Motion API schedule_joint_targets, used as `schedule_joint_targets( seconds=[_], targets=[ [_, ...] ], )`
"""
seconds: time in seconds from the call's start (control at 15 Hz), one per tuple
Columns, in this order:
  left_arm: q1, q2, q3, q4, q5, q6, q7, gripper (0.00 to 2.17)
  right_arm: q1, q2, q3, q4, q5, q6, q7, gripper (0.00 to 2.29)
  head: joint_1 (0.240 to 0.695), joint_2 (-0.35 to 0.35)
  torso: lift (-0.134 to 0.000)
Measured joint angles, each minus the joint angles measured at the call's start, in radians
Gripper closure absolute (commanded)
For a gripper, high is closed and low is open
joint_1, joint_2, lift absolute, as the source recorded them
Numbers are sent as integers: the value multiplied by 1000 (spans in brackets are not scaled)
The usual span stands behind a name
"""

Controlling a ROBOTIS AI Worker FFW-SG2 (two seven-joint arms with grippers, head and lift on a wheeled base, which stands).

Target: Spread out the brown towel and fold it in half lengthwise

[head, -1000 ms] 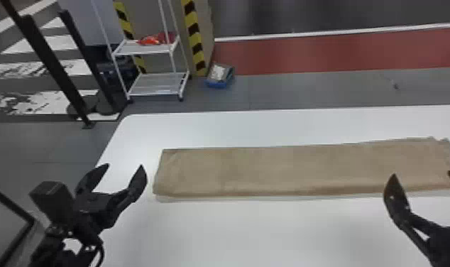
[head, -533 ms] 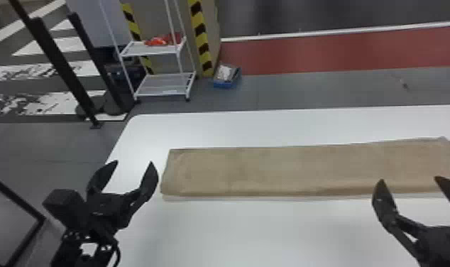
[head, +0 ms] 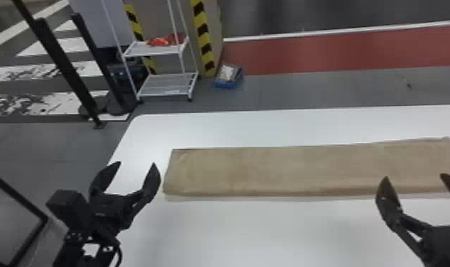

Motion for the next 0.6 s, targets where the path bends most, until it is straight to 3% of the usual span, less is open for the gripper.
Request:
schedule_joint_targets(
  seconds=[0.6],
  targets=[
    [0,5,-4,12,0,0,0,93,-4,0,-4,4,-13,0,0,151,695,218,-125]
  ],
)
